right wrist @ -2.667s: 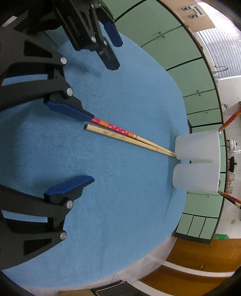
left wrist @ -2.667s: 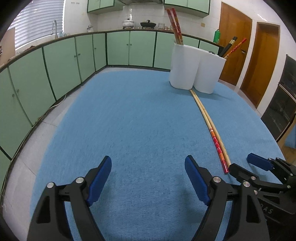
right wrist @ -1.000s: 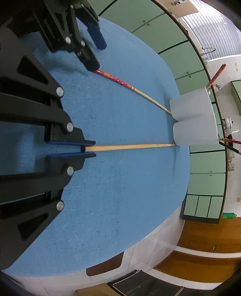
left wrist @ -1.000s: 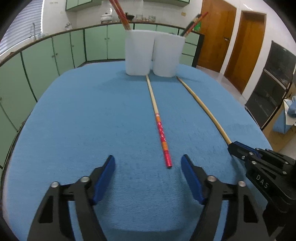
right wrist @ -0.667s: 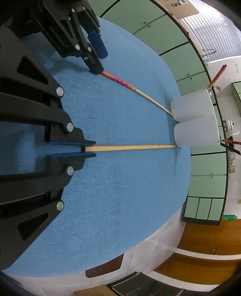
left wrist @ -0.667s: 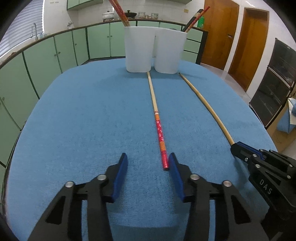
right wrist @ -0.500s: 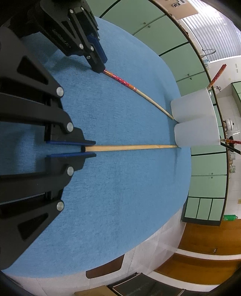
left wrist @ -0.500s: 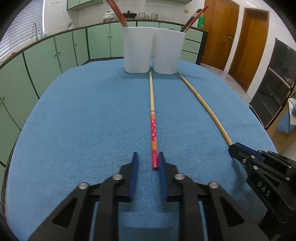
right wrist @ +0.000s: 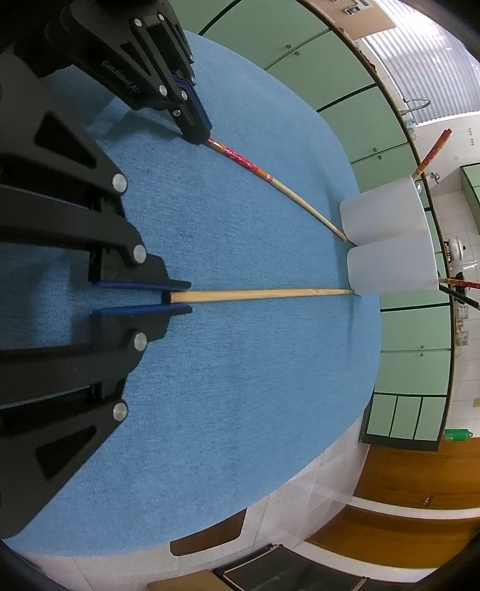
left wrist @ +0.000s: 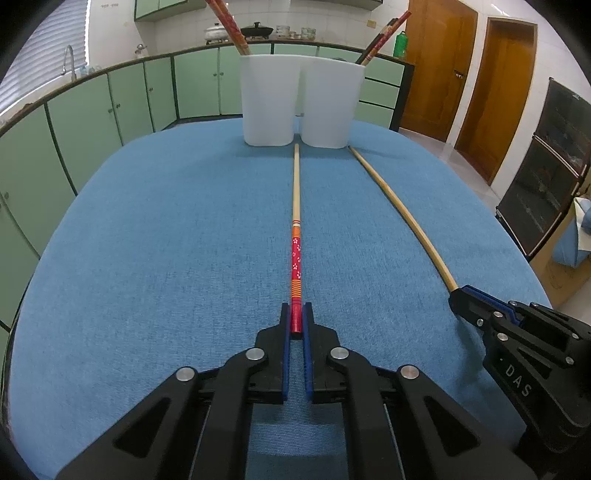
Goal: Organize utensils
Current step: 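Lift both chopsticks over the white holder and open both tools to drop them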
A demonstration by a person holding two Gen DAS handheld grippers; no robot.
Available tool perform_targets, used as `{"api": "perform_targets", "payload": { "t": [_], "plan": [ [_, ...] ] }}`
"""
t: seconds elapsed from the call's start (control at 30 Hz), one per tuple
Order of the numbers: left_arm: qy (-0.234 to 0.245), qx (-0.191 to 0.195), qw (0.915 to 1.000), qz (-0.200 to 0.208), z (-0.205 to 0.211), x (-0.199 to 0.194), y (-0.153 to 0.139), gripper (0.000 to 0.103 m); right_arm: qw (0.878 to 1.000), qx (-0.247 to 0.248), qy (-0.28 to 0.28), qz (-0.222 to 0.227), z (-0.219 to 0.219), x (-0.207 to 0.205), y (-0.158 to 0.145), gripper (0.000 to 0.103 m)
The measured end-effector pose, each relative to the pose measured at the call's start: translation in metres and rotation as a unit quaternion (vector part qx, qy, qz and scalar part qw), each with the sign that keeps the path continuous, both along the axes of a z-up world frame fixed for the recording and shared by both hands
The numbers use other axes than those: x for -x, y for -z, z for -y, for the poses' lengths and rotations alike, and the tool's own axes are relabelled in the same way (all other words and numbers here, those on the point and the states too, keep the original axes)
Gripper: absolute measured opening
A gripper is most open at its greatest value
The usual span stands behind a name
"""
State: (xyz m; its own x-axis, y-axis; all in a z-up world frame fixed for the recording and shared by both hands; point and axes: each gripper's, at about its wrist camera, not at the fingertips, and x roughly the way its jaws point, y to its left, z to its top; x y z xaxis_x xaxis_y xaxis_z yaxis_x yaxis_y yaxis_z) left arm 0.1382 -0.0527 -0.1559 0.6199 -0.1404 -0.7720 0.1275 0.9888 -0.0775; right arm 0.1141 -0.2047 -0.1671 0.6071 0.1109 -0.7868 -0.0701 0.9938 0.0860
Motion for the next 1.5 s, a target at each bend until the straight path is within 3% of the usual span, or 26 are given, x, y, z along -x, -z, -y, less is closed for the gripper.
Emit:
{"api": "perform_targets", "payload": {
  "t": [0.17,0.37,0.67,0.93,1.13,1.5],
  "plan": [
    [-0.003,0.011,0.9999,0.007,-0.005,0.003,-0.005,0.006,1.0,-0.013,0.001,0.007,0.004,0.004,-0.005,0.006],
    [0.004,0.012,0.9993,0.036,-0.01,0.013,-0.031,0.006,0.999,0.001,-0.011,0.036,0.006,0.014,-0.026,0.006],
    [0.006,0.024,0.993,0.115,-0.021,0.023,-0.095,0.006,0.993,0.0,-0.022,0.114,0.013,0.023,-0.087,0.006],
    [0.015,0.04,0.9808,0.19,-0.03,0.023,-0.159,0.006,0.984,-0.019,-0.04,0.17,0.017,0.015,-0.151,0.006],
    [0.032,0.046,0.9742,0.219,-0.027,0.015,-0.192,0.006,0.979,-0.036,-0.065,0.19,0.017,0.0,-0.192,0.006],
    [0.064,0.07,0.967,0.236,-0.024,-0.011,-0.225,0.006,0.969,-0.063,-0.107,0.211,0.014,-0.048,-0.26,0.006]
  ]
}}
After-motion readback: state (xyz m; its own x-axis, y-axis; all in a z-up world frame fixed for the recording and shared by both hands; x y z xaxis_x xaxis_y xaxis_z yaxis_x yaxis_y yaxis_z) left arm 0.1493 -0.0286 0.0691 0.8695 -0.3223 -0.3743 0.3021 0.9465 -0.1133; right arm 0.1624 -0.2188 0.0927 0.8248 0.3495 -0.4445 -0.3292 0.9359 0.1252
